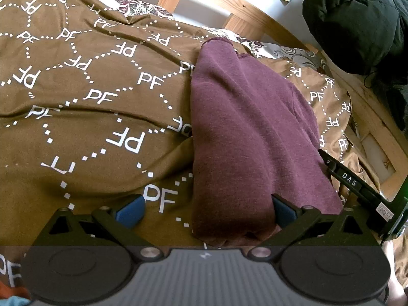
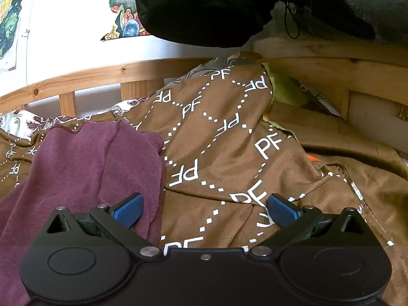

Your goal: Fold small clothes

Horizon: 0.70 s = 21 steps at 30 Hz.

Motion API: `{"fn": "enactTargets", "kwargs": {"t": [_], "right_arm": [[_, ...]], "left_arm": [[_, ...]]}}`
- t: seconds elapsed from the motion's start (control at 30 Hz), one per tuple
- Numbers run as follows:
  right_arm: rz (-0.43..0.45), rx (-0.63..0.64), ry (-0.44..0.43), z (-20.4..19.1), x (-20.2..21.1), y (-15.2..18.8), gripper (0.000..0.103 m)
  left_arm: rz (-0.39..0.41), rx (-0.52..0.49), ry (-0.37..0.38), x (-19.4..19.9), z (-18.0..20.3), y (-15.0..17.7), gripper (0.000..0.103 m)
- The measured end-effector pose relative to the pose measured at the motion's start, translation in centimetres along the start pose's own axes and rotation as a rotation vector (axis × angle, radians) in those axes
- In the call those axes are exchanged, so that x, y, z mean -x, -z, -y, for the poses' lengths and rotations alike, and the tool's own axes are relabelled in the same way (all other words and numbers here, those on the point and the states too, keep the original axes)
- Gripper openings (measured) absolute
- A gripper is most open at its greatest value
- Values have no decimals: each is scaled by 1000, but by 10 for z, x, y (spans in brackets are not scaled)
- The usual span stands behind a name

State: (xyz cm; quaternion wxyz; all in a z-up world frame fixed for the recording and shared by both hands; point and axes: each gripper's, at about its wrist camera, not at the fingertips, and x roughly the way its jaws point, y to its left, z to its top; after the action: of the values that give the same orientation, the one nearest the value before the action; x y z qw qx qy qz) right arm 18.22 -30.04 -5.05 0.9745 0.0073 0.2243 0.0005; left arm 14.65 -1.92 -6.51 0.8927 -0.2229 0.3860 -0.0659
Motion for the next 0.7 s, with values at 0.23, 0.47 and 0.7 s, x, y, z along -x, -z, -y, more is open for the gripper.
{"fn": "enactTargets", "kwargs": {"t": [0.23, 0.47, 0.7], "right_arm": [[27, -31, -29, 3, 5, 0, 102], [78, -80, -142, -3, 6, -8, 79], [70, -24, -270, -22, -8, -23, 14]], "left_arm": [[3, 9, 8, 1, -2, 0, 103], [13, 16, 17, -1, -2, 0, 103], [21, 11, 10, -2, 0, 0, 103]]}}
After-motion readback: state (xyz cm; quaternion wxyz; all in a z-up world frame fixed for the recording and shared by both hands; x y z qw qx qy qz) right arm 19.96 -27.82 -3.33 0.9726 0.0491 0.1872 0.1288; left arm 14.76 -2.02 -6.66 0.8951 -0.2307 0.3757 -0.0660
